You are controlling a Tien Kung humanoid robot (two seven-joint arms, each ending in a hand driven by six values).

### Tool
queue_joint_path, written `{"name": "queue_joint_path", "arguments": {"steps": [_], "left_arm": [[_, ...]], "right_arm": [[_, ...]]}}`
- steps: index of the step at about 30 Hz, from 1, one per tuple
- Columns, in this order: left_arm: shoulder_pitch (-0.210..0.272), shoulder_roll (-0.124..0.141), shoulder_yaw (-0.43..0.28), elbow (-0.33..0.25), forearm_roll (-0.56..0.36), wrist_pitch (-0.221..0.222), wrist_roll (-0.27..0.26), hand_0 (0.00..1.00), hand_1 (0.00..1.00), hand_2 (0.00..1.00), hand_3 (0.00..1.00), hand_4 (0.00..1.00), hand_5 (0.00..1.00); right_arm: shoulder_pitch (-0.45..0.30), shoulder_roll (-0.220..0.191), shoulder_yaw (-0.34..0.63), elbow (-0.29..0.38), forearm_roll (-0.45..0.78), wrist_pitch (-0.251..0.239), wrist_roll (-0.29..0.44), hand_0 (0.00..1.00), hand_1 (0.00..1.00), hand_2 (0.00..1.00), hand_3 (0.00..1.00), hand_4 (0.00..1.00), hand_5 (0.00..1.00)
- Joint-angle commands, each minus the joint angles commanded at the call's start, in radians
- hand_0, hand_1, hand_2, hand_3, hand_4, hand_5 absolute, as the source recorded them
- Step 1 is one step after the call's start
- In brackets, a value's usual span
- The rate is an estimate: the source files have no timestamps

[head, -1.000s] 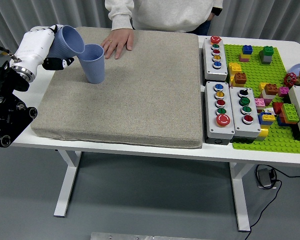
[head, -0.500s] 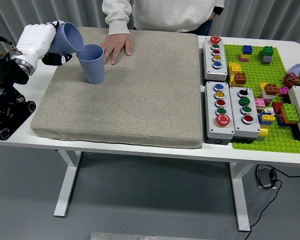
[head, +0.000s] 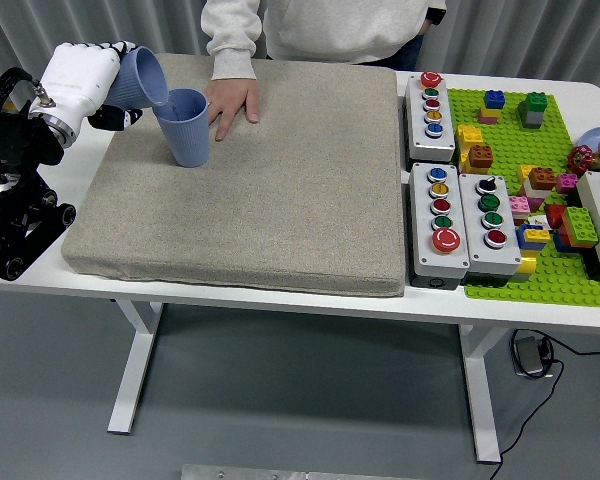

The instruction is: Pick cup pour cup place

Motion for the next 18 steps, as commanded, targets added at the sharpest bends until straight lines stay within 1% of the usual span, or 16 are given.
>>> {"name": "queue_joint_path", "arguments": {"steps": [4,18], "left_arm": [[-0.01,0.004,0.021,-0.002,0.02,0.0,0.005,0.453,0.494,0.514,0.537,0.706,0.094],[-0.029,0.008,0.059,-0.007,0.068,-0.002,0.024,0.449,0.494,0.514,0.537,0.708,0.1]], "right_arm": [[-0.001,0.0,-0.002,0.0,0.002,0.0,0.0,0.674,0.594,0.553,0.571,0.002,0.072],[0.0,-0.002,-0.002,-0.001,0.002,0.0,0.002,0.673,0.594,0.552,0.571,0.002,0.072]]}}
